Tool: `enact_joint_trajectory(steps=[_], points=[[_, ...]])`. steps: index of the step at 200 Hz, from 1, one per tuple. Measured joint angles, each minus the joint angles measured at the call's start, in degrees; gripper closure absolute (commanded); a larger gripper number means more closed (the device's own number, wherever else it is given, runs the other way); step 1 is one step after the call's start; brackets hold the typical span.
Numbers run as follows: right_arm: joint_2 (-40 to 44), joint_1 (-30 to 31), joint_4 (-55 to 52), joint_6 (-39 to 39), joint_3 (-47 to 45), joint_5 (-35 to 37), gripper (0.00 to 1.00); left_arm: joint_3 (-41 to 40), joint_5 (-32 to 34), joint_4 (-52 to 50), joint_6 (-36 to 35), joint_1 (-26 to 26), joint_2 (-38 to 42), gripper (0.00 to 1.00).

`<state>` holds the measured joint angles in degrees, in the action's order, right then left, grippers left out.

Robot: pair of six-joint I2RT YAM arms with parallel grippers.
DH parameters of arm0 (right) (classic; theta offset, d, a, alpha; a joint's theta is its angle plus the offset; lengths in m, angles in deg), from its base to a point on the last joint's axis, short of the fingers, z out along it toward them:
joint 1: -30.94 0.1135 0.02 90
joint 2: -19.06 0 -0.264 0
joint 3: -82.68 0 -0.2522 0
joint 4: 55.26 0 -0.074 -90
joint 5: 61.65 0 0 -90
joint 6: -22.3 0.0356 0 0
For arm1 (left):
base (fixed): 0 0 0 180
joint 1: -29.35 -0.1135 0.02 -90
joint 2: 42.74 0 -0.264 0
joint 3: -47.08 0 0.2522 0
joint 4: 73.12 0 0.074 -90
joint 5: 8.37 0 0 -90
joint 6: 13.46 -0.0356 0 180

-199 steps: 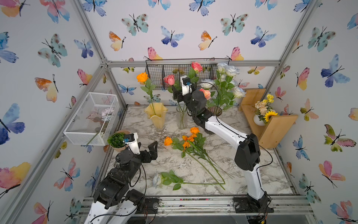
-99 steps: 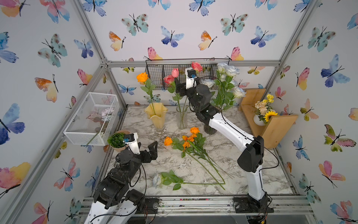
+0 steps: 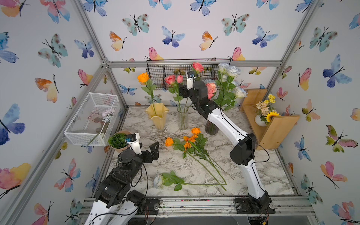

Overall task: Arrange the flowers in different vases according to their colors
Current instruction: Insert the flower into the vase.

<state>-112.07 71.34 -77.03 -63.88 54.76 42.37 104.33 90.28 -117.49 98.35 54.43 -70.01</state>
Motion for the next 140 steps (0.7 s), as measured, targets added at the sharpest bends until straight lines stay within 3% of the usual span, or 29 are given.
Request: enact_joint_trajectory(steps=[95,140], points=[[8.00,0.00,-16.48,11.76,-0.26,-13.46,0.14,0.11,-4.94,0.15,-0.98,0.00,-4.17,0.01],[14.05,0.07,-16.15,16.28,-3.82,-27.02,0.16,0.11,-5.01,0.17,-1.07,-0.02,-3.37,0.01]])
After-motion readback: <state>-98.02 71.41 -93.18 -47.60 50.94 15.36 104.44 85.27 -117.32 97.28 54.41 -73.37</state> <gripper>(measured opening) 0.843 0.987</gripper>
